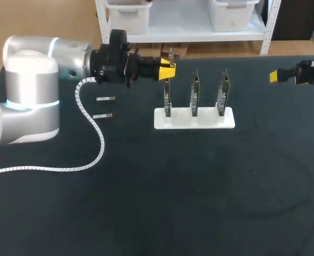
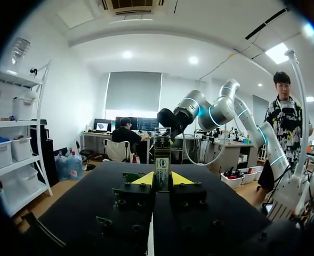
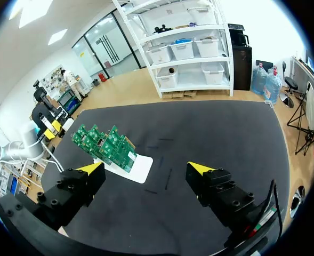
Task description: Pick up the optical module with the left hand, and insert it into the network port with the right hand.
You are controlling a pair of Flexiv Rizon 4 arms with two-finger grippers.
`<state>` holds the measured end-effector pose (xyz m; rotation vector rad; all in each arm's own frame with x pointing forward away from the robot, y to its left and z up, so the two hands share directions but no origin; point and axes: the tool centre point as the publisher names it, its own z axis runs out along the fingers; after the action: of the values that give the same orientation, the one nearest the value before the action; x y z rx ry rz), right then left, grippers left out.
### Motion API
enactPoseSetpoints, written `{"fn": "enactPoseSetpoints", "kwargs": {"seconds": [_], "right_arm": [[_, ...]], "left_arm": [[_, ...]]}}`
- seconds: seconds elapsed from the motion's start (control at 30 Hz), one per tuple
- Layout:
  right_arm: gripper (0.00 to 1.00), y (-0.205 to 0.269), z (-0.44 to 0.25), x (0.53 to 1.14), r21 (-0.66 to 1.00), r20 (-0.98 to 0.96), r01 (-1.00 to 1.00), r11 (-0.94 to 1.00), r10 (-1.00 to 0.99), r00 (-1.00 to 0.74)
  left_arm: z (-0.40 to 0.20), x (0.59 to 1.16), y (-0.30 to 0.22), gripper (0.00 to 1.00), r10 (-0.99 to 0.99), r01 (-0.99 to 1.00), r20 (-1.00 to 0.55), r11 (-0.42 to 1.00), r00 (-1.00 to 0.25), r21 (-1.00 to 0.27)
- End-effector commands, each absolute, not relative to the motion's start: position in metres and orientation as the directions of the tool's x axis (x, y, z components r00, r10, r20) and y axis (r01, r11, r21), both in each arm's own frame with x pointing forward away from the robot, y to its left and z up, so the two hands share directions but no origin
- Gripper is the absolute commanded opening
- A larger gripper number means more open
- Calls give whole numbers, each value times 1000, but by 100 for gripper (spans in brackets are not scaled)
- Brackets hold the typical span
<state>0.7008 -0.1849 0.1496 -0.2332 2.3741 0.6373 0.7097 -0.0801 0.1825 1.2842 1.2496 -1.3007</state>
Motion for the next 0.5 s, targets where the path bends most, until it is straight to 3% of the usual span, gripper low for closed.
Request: {"fn": "enactPoseSetpoints", "kwargs": {"seconds": [0.03, 0.5], "right_arm": [[100, -184, 150, 700, 381, -642, -320, 867, 0, -767], [100, -184, 150, 700, 381, -642, -320, 867, 0, -767]], "left_arm": [[180, 703, -78, 0, 50, 996, -997, -60, -66, -69], [176, 704, -77, 0, 33, 995, -996, -64, -78, -80]]}}
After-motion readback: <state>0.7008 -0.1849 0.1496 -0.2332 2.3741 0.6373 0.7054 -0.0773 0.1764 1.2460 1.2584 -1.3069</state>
